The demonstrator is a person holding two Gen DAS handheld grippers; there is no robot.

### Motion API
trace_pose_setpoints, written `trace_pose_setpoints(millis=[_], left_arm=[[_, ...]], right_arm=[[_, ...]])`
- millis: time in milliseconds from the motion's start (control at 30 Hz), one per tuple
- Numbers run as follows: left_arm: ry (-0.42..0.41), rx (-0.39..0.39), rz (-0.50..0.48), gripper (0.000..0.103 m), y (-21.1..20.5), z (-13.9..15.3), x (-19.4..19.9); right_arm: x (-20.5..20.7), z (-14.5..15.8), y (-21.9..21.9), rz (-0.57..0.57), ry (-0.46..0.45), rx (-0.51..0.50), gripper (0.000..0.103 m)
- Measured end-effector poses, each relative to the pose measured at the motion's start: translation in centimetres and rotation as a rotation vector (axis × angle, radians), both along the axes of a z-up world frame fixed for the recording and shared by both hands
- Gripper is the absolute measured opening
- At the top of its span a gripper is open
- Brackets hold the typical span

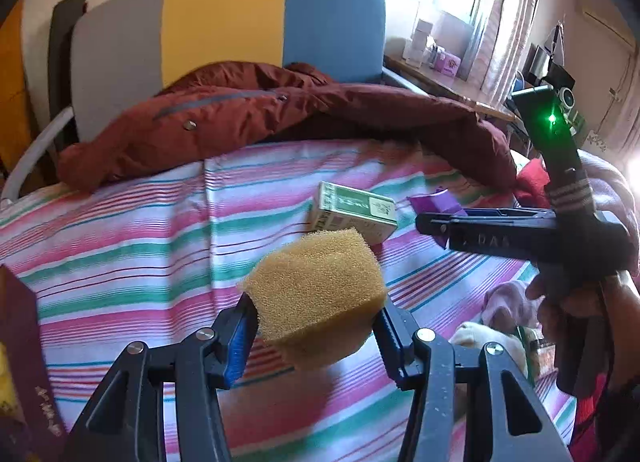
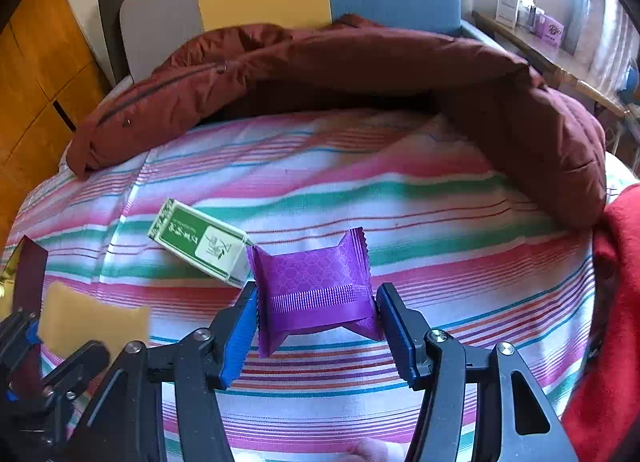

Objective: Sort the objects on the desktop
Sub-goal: 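Carry the purple candy and sponge to the gold tray and release them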

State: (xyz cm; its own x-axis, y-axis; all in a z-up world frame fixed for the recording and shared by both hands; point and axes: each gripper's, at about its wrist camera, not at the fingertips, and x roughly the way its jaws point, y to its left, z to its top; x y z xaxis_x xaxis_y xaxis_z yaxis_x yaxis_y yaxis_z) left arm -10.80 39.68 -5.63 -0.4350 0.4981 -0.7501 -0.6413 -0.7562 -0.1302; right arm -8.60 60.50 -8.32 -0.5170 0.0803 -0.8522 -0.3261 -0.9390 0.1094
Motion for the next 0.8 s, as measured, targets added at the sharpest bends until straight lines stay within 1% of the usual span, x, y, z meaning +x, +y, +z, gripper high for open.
trace_pose_setpoints(millis=[67, 200, 367, 433, 600, 800], left_arm=[[0.013, 0.010, 0.012, 0.054, -1.2, 0.8, 0.3], [0.069, 0.020, 0.039, 0.054, -3.8, 3.0, 1.1], [0.126, 0.021, 0.085, 0.054, -7.2, 5.4, 1.9], [0.133, 0.023, 0.112, 0.054, -8.8, 5.9, 2.0], [0.135, 0.014, 0.188, 0.054, -12.7, 6.5, 2.1], [0.128, 0.003, 0.253, 0.054, -16.9, 6.1, 2.4]], right_arm=[[0.2, 0.5, -0.1, -0.003, 0.025, 0.001, 0.060], [0.7, 1.8, -0.2, 0.010, 0.098, -0.016, 0.060], [1.0, 3.3, -1.8, 0.070, 0.189, -0.056, 0.060], [1.1, 3.9, -2.9, 0.110, 0.213, -0.074, 0.060], [0.5, 4.3, -5.9, 0.172, 0.227, -0.105, 0.060], [0.6, 4.4, -8.5, 0.197, 0.214, -0.135, 0.060]])
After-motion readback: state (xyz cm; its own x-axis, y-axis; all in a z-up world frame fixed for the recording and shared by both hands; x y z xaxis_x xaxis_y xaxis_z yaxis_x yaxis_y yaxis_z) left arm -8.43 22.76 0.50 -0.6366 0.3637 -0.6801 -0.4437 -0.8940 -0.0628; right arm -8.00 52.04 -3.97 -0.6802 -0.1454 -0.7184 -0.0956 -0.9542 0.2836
